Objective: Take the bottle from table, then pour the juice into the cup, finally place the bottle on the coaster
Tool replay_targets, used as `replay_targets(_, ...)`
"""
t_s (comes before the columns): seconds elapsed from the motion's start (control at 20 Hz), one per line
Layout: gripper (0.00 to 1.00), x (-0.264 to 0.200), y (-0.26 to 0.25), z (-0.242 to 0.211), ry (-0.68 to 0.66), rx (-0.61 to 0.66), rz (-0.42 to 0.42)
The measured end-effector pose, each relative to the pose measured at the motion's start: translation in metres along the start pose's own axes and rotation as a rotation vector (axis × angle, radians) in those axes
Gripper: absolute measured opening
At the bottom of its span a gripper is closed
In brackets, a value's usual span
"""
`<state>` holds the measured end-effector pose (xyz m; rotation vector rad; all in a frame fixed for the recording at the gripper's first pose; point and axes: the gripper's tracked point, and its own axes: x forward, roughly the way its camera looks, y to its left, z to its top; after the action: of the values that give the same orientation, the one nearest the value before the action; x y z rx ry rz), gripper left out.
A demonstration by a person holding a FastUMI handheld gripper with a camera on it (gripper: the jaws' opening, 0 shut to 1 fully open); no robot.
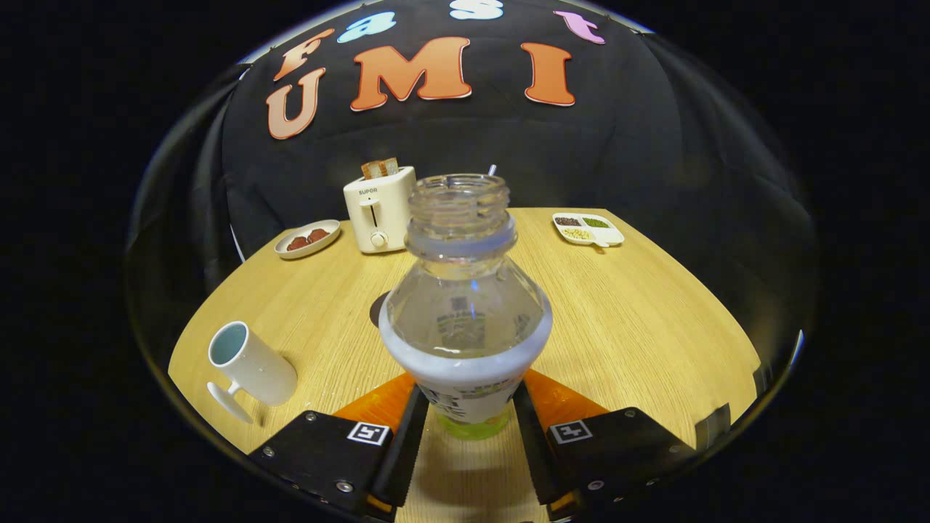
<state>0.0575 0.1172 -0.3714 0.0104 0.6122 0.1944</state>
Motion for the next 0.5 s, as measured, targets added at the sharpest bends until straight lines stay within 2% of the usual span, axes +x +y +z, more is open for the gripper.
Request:
replay_targets(0.2,0.61,-0.018,0.004,0.025,-0.025,-0.048,-0.026)
replay_targets(0.5,0.60,-0.043,0.020,0.060,-0.051,-0.256,-0.116)
